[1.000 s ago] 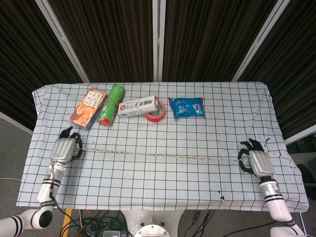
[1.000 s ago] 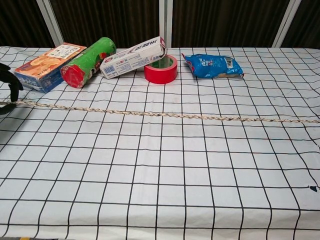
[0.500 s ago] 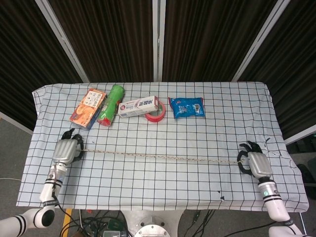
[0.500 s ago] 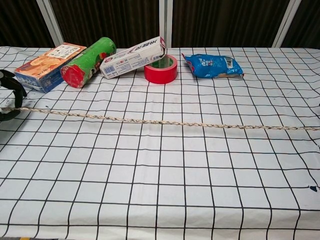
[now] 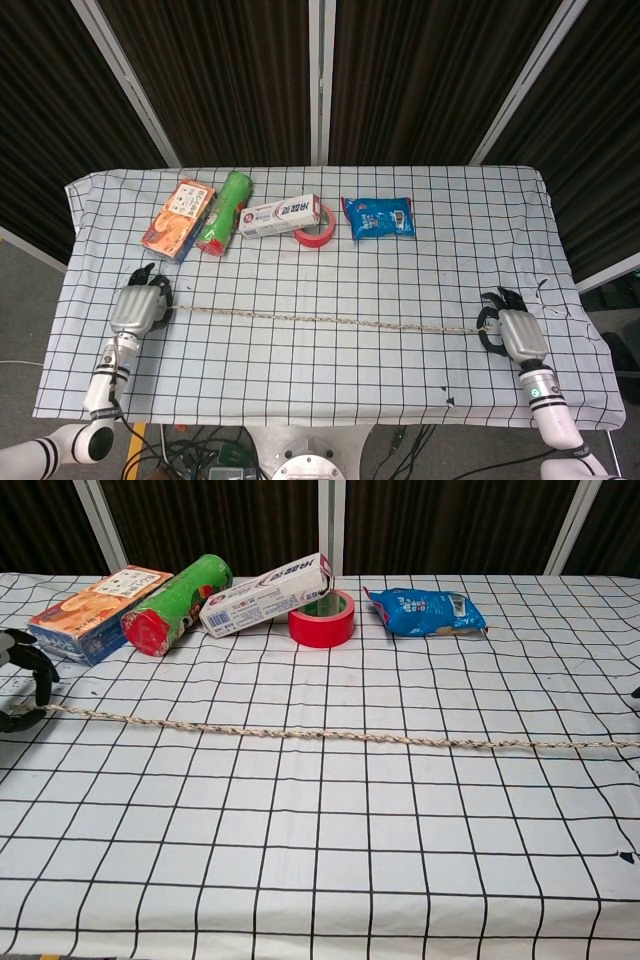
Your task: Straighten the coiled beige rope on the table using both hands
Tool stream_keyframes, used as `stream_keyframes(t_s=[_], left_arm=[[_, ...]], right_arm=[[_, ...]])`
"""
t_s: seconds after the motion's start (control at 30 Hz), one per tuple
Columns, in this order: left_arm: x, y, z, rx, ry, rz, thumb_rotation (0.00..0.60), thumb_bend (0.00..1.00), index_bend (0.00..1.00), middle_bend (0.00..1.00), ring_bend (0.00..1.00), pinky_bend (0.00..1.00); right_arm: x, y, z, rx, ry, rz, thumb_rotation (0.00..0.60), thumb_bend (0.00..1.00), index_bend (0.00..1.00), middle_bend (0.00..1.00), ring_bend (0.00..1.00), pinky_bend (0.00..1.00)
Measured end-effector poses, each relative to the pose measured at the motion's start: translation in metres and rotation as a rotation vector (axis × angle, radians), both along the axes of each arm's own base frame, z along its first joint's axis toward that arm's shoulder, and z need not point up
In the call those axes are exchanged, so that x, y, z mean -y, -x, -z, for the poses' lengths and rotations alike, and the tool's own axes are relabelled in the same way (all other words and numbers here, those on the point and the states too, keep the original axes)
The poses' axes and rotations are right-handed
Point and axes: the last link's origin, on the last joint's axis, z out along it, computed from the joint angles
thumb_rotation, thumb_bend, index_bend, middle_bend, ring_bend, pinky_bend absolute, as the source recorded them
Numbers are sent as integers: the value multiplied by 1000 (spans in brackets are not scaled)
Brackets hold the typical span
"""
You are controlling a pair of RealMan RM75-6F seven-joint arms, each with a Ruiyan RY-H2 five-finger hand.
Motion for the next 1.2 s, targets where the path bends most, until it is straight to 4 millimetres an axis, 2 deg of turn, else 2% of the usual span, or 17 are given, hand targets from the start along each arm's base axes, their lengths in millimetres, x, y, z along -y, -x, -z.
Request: stream_keyframes(t_s=[0.2,0.43,0.5,0.53,0.57,0.67,0.7,0.73,0.83,1.13,1.2], left_arm=[[0,2,0,2,-1,-11,600,254,384,212,0,99],[1,2,-5,16,-13,-11,600,232,324,195,0,99],[0,1,-8,25,-26,-5,600,217,305,191,0,100],[0,0,-11,31,-38,2,600,213,299,189,0,100],[0,-1,-13,36,-47,8,600,205,292,187,0,100],[0,-6,-23,54,-84,33,600,187,282,182,0,100],[0,-8,-26,61,-94,39,600,182,280,180,0,100],[0,-10,-29,72,-107,44,600,177,278,178,0,101],[1,-14,-39,103,-136,52,600,165,273,174,0,102],[9,-17,-69,106,-240,102,600,149,244,171,0,102],[13,-16,-76,100,-269,118,600,137,218,160,0,102]], right_arm=[[1,-1,-1,9,9,-1,600,357,742,178,0,0],[0,-2,-2,11,9,-1,600,357,739,178,0,0],[0,-2,-2,8,4,0,600,347,709,170,0,0],[0,-1,-2,5,-1,2,600,330,654,157,0,0],[-1,-1,-2,2,-7,4,600,308,557,139,0,0],[-1,1,-1,-11,-25,16,600,259,188,93,0,0],[-1,1,-2,-13,-27,19,600,249,102,85,0,0],[-1,1,-3,-15,-28,22,600,242,58,80,0,0],[-2,1,-8,-16,-20,22,600,220,2,64,0,0],[-10,-2,-40,-47,56,-8,600,186,0,22,0,0],[-14,-3,-48,-80,78,-24,600,236,0,7,0,0]])
